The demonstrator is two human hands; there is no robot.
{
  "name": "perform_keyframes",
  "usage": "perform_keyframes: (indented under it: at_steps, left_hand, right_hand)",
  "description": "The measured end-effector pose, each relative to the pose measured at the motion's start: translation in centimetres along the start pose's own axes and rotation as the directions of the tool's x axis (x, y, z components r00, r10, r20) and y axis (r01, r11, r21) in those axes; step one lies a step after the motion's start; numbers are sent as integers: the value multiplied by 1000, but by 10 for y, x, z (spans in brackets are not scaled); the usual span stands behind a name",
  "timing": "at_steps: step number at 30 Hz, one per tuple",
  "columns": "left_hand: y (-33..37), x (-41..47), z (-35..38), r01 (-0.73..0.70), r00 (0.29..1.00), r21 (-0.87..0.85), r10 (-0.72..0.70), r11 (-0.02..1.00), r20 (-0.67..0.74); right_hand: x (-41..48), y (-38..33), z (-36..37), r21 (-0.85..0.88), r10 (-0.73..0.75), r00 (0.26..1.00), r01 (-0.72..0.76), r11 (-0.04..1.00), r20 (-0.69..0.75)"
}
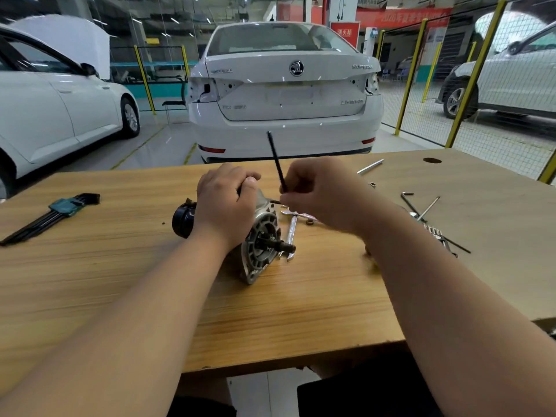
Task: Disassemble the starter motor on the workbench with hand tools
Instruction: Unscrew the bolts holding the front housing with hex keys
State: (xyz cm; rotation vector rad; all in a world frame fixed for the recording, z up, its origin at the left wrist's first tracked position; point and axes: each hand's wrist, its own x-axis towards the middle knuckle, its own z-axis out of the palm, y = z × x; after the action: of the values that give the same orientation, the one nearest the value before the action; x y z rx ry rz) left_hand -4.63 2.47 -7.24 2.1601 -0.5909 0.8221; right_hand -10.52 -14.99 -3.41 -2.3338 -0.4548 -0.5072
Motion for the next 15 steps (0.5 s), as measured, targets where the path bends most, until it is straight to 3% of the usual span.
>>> perform_keyframes:
  at_steps: [2, 4, 6, 7, 15]
  left_hand:
    - [1, -1, -1, -5, 1000, 3, 5, 1000, -2]
    - [0, -2, -1, -6, 1000, 8, 6, 1000, -4]
    - [0, -2, -1, 1, 1000, 13, -1, 1000, 3]
    - [1, -2, -1, 5, 1000, 13, -5, 1000, 6]
    - [2, -3, -1, 7, 1000, 14, -7, 1000, -4]
  right_hand:
    - [-6, 10, 5, 411, 244, 969, -233, 881, 27]
    - [-17, 20, 27, 704, 431, 889, -405, 584, 154]
    - [-25, 24, 49, 825, 510, 815, -473, 309, 275]
    - [-26, 26, 57, 832, 531, 792, -490, 260, 300]
    - [-25, 35, 62, 834, 595, 738, -517, 195, 318]
